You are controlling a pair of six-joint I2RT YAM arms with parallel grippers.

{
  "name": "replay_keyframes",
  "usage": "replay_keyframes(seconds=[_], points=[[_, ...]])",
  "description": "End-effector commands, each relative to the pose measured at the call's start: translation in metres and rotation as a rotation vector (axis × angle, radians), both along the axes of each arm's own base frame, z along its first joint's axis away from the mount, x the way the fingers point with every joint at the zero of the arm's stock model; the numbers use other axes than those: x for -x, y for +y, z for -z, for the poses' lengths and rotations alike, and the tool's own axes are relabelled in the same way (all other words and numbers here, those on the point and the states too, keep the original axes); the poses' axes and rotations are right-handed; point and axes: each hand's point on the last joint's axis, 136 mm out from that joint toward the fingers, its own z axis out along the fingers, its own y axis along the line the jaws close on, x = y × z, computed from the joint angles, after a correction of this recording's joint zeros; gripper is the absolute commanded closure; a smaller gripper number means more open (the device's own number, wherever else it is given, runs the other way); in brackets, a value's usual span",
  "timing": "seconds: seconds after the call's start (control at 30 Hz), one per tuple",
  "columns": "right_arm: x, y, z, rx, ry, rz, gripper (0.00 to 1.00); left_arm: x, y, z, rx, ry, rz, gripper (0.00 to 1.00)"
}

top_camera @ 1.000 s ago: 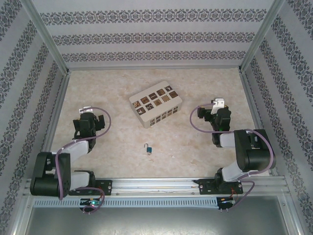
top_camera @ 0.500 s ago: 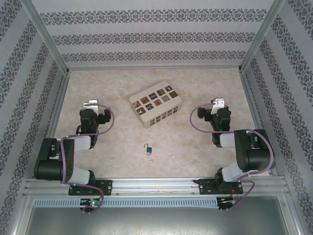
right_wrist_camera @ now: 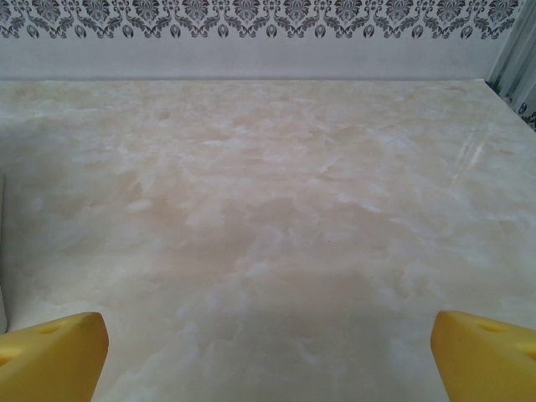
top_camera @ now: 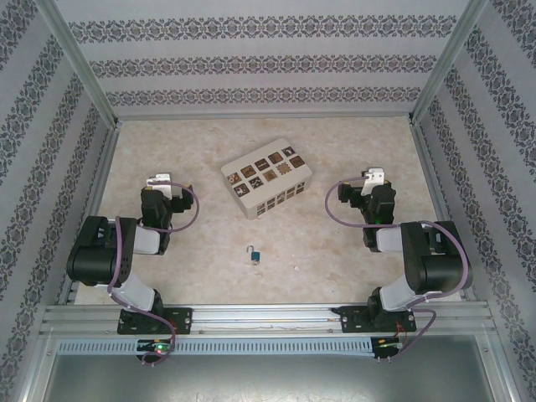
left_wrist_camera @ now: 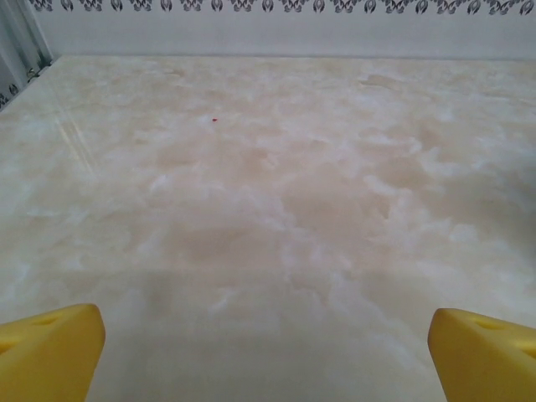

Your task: Unlock the padlock with the key

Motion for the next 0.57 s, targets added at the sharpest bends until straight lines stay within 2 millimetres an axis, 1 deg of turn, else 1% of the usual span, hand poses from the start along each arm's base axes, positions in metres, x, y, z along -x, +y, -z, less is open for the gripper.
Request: replay_keyframes(seconds=[0.0,0.53], points=[[-0.0032,-0.0041,-0.0066,-0.006,-0.02,0.022,0.02,-0.001,0.0028,-0.0045,0.003,-0.016,0.001,0.01],[-0.0035,-0.0029,-0.0069,0.002,-0.02,0.023,0.02,-0.0015,-0.0004,-0.0043,0.003,-0.011,0.02,0.01]])
